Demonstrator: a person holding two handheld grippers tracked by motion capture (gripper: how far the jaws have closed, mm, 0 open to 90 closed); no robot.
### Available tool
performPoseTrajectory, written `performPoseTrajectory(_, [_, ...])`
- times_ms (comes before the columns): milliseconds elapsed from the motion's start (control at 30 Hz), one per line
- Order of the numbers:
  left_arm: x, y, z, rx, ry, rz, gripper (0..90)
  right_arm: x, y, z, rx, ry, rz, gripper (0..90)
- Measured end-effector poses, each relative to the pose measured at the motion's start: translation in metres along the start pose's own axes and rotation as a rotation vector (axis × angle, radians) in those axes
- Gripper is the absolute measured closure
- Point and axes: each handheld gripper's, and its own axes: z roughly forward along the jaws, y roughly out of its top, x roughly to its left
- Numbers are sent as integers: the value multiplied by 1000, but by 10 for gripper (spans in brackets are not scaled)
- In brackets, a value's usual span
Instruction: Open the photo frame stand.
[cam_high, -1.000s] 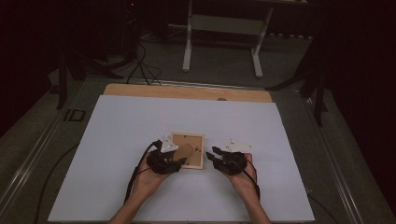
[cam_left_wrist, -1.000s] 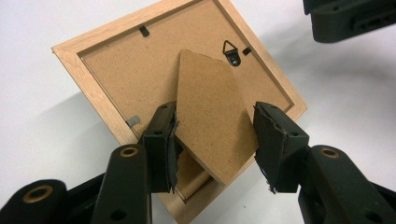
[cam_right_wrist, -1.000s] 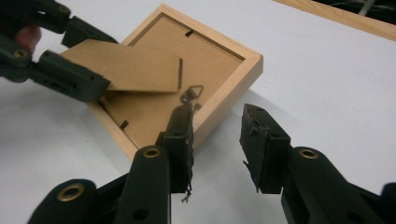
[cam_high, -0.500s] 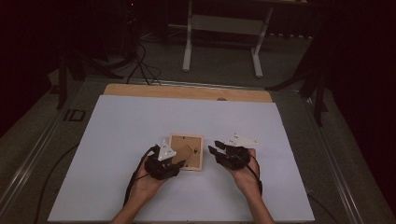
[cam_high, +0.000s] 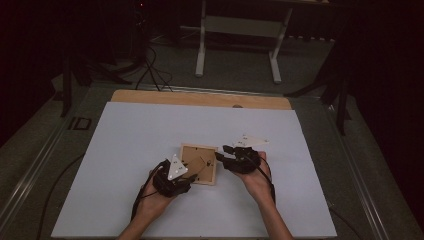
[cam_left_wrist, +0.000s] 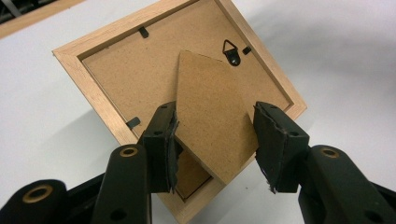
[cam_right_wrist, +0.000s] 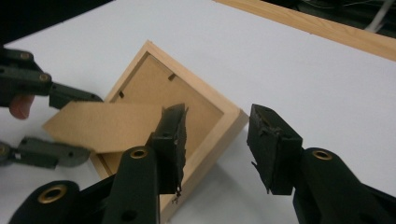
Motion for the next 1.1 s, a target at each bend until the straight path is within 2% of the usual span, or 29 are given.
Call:
performPoseTrajectory(133, [-2, -1, -1, -7, 10, 24, 526, -3, 1, 3, 4, 12, 22, 556])
performPoseTrajectory(433, [-9, -4, -5, -32, 31, 79, 527, -8, -2, 13, 42, 59, 55, 475])
performPoseTrajectory(633, [-17, -5, -7, -48, 68, 162, 527, -9, -4, 20, 70, 93, 82, 411])
performPoseTrajectory(700, [-18, -5, -8, -53, 74, 177, 526, -9, -5, 21, 79, 101, 87, 398])
performPoseTrajectory(933, [-17, -7, -7, -50, 74, 180, 526, -12, -7, 24, 97, 146, 112, 417])
performPoseTrajectory(1100, [-12, -8, -5, -26, 64, 153, 523, -13, -7, 23, 89, 156, 118, 465])
